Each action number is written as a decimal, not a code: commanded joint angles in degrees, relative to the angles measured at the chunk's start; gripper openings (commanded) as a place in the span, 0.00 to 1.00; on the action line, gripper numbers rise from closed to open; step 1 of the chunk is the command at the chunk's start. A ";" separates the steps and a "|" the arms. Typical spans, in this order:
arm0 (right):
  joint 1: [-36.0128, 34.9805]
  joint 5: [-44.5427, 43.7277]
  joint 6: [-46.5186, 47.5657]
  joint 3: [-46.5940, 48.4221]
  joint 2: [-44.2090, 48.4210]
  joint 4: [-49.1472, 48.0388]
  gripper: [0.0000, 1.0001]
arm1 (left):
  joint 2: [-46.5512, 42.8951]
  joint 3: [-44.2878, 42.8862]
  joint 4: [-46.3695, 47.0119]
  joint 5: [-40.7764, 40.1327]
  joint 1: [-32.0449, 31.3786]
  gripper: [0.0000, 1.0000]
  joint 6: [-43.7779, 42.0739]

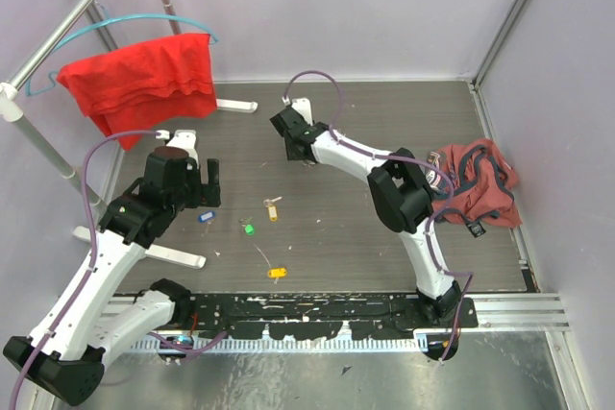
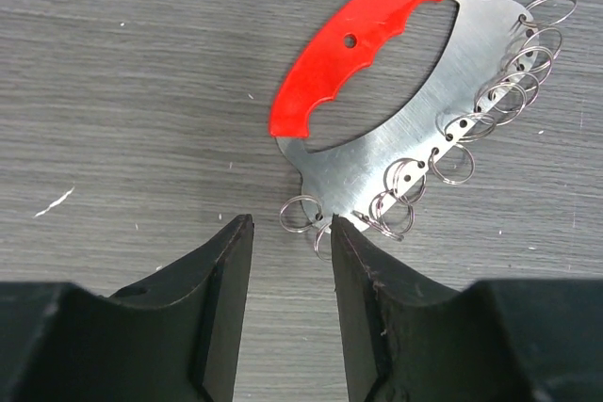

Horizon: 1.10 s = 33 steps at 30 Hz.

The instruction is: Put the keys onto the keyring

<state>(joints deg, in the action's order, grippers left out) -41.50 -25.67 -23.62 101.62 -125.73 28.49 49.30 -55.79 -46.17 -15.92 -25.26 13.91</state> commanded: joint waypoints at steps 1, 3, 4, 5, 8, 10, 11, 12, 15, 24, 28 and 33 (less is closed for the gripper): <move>-0.40 -4.72 -3.00 3.20 -1.32 0.00 0.44 | -0.30 0.56 1.44 0.37 0.22 0.98 -0.55; -0.45 -4.99 -3.35 3.73 -2.04 0.27 0.45 | -0.32 0.59 1.44 0.36 0.20 0.98 -0.47; -0.55 -5.00 -3.48 3.99 -2.31 0.32 0.44 | -0.34 0.59 1.41 0.37 0.20 0.98 -0.50; -0.60 -5.08 -3.60 4.27 -2.67 0.46 0.44 | -0.30 0.59 1.44 0.37 0.19 0.98 -0.53; -0.77 -5.17 -3.79 4.63 -3.42 0.60 0.44 | -0.23 0.59 1.43 0.37 0.21 0.98 -0.55; -0.78 -5.03 -3.76 4.95 -3.82 0.62 0.44 | -0.19 0.59 1.39 0.45 0.22 0.98 -0.51; -0.82 -4.94 -3.79 5.16 -4.07 0.63 0.44 | -0.21 0.58 1.43 0.45 0.21 0.98 -0.48; -0.85 -4.86 -3.74 5.29 -4.21 0.69 0.43 | -0.17 0.59 1.44 0.45 0.21 0.98 -0.50; -0.87 -4.45 -3.62 5.56 -4.77 0.71 0.43 | -0.15 0.59 1.44 0.45 0.19 0.98 -0.49; -0.87 -3.68 -3.23 6.04 -5.98 1.00 0.39 | -0.04 0.59 1.52 0.45 0.19 0.98 -0.55; -0.83 -3.86 -3.14 6.07 -6.28 1.23 0.38 | -0.07 0.58 1.52 0.50 0.21 0.98 -0.51; -0.80 -4.28 -2.99 5.62 -6.06 1.31 0.27 | -0.02 0.57 1.52 0.55 0.21 0.98 -0.51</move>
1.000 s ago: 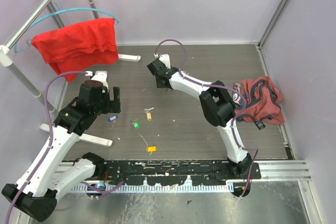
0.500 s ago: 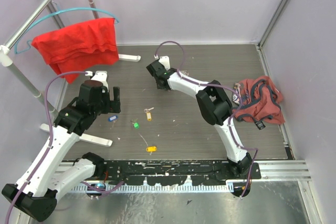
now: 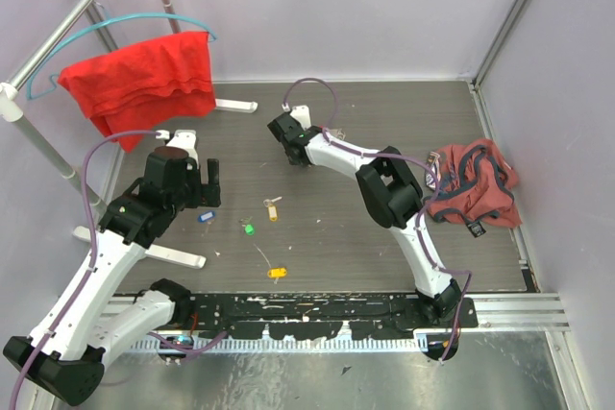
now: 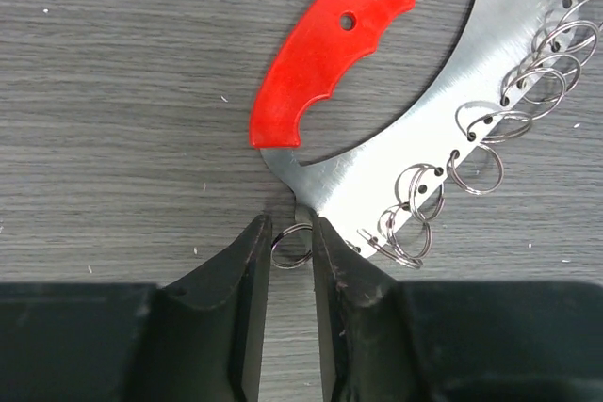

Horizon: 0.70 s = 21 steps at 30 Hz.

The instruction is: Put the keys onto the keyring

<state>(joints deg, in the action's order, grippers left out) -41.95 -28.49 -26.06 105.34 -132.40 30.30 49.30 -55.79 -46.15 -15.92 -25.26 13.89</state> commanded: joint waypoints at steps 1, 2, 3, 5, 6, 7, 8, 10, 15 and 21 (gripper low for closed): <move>-0.40 -1.48 -0.52 1.81 0.67 -0.50 0.24 | 0.01 0.59 1.50 0.54 0.21 0.98 -0.53; -0.34 -1.48 -0.56 1.80 0.77 -0.51 0.22 | -0.04 0.59 1.50 0.59 0.21 0.98 -0.51; -0.38 -1.48 -0.43 1.66 0.82 -0.51 0.19 | -0.03 0.55 1.50 0.62 0.16 0.98 -0.49; -0.41 -1.57 -0.49 1.49 1.05 -0.51 0.16 | -0.04 0.59 1.50 0.63 0.20 0.98 -0.50; -0.33 -1.57 -0.41 1.45 1.13 -0.51 0.14 | -0.04 0.59 1.50 0.63 0.16 0.98 -0.53; -0.40 -1.64 -0.43 1.23 1.28 -0.51 0.12 | -0.05 0.59 1.50 0.63 0.20 0.98 -0.50; -0.41 -1.65 -0.45 1.04 1.49 -0.44 0.09 | -0.08 0.59 1.50 0.63 0.21 0.98 -0.52; -0.40 -1.75 -0.45 0.48 2.14 -0.64 0.02 | -0.15 0.59 1.50 0.63 0.21 0.98 -0.49; -0.39 -2.25 -0.38 -2.33 5.57 -1.47 0.01 | -0.13 0.58 1.50 0.63 0.21 0.98 -0.51; -0.34 -0.62 0.70 -7.67 13.00 -3.67 0.01 | -1.06 0.59 1.05 0.59 0.20 0.98 -1.21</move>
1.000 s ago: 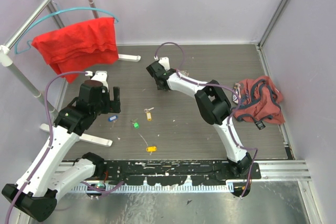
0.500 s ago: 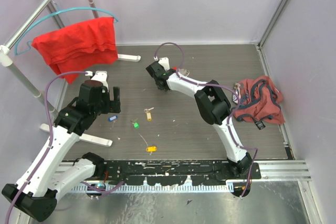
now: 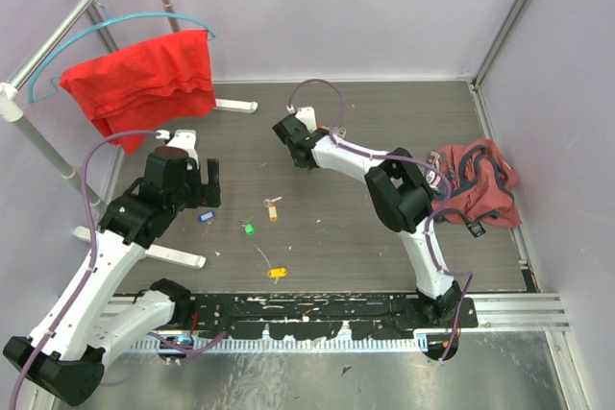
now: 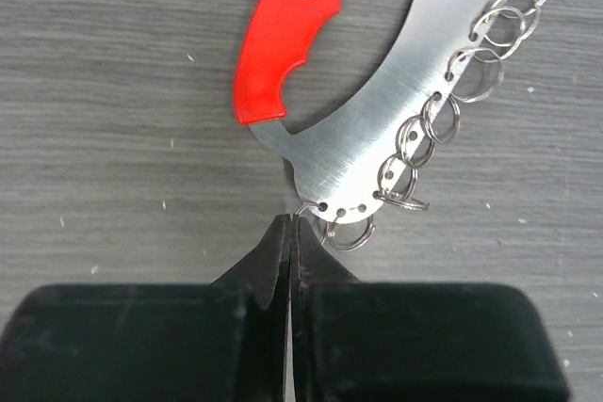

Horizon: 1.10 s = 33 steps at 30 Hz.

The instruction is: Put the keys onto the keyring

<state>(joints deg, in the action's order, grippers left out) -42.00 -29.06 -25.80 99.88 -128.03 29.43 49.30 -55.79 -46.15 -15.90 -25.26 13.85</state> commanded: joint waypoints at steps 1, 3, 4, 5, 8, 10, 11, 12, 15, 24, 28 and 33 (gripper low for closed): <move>-0.36 0.75 0.83 -3.40 10.02 -3.30 0.01 | -1.62 0.59 0.91 0.53 0.21 0.98 -1.26; -0.36 2.41 1.10 -5.99 12.61 -4.30 0.01 | -3.68 1.25 1.52 0.29 0.21 0.98 -1.42; -0.36 3.86 1.45 -7.53 13.84 -5.12 0.01 | -4.77 1.77 2.08 0.14 0.16 0.98 -1.39; -0.37 4.71 1.53 -8.79 15.14 -5.65 0.01 | -6.38 2.34 2.79 0.22 0.20 0.98 -1.37; -0.30 6.43 1.93 -12.10 18.76 -5.71 0.01 | -8.74 3.59 4.81 2.47 0.20 0.98 -1.38; -0.24 7.88 2.52 -14.78 21.37 -5.77 0.01 | -8.82 3.76 5.38 5.30 0.22 0.98 -1.18; -0.27 8.93 2.97 -16.05 22.98 -5.83 0.01 | -8.42 3.50 5.14 6.45 0.21 0.98 -0.76; -0.23 10.62 3.49 -17.16 25.24 -5.94 0.01 | -7.90 2.87 4.69 7.63 0.21 0.98 -0.43; 0.28 15.49 4.73 -21.44 30.69 -6.48 0.01 | -6.18 1.29 3.93 10.88 0.21 0.99 0.48; 4.45 29.95 5.96 -33.38 48.66 -6.23 0.01 | -8.89 4.33 12.90 19.70 -1.37 0.96 4.02; 5.43 34.55 6.35 -36.72 54.85 -4.92 0.01 | -7.98 5.42 16.60 19.43 -5.21 0.93 5.46; 5.99 37.64 5.84 -39.35 61.53 -3.65 0.01 | -5.76 6.88 23.45 15.59 -14.64 0.90 5.49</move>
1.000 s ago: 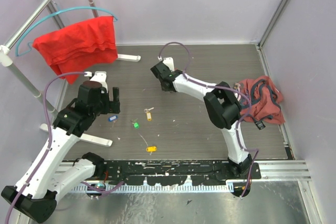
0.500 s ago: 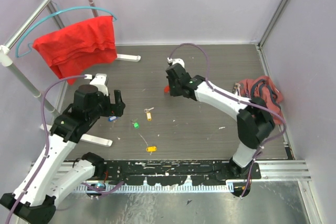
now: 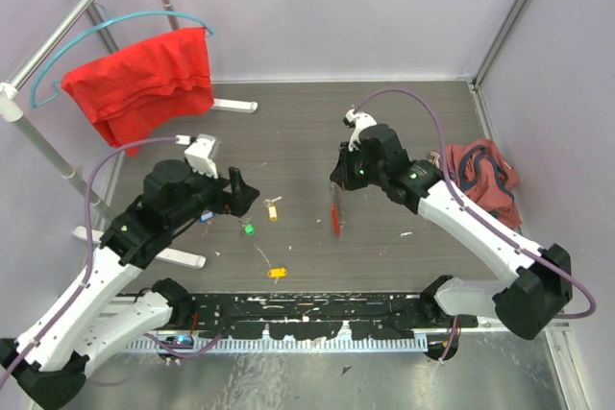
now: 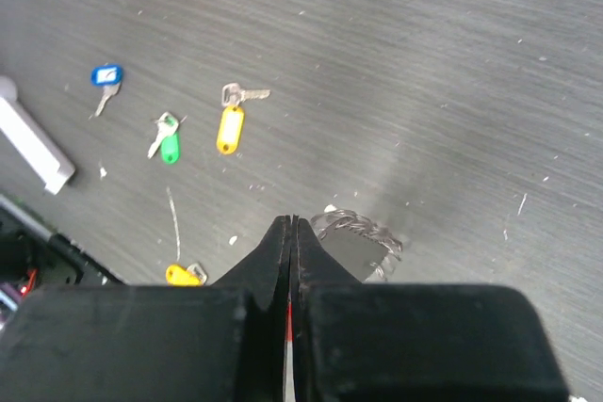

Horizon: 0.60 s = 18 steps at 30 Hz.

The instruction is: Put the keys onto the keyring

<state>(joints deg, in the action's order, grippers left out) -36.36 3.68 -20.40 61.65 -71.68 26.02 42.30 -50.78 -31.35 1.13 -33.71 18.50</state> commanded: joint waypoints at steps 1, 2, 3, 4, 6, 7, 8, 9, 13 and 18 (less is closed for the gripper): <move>0.40 4.88 0.08 -1.40 6.18 0.19 0.01 | 1.34 2.49 10.41 -2.26 -8.00 0.90 0.83; 0.43 4.66 -0.50 -1.53 7.07 0.63 0.01 | 1.57 3.29 12.51 -3.10 -9.81 0.90 0.85; 0.54 4.24 -1.33 -1.72 7.88 0.95 0.01 | 1.97 3.98 14.33 -3.89 -11.53 0.90 0.80; 0.56 3.79 -2.46 -1.87 8.67 1.26 0.01 | 2.43 4.55 16.12 -4.60 -13.02 0.89 0.69; 0.55 3.78 -4.75 -2.26 10.05 1.25 0.01 | 3.69 5.62 19.15 -6.60 -15.52 0.89 0.89; 0.55 3.57 -6.24 -2.47 10.74 1.14 0.01 | 4.31 5.95 20.57 -7.31 -16.57 0.89 1.13; 0.51 3.04 -6.98 -2.61 11.40 1.08 0.01 | 5.06 6.22 21.66 -8.01 -17.40 0.89 1.37; 0.50 2.10 -7.80 -2.73 11.99 1.23 0.01 | 5.73 6.30 22.36 -8.60 -17.91 0.89 1.57; 0.47 -5.54 -5.86 -0.87 10.16 8.34 0.12 | 5.71 5.19 19.40 -14.71 -18.12 0.90 2.56; -1.04 -8.55 -4.03 -2.58 9.70 11.10 0.29 | 5.73 -0.09 5.43 -24.34 -17.91 1.00 2.97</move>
<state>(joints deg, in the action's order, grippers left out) -36.14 0.01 -25.54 59.40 -62.24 34.22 48.47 -46.02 -17.26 -13.67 -51.64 20.73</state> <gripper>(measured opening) 0.257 0.987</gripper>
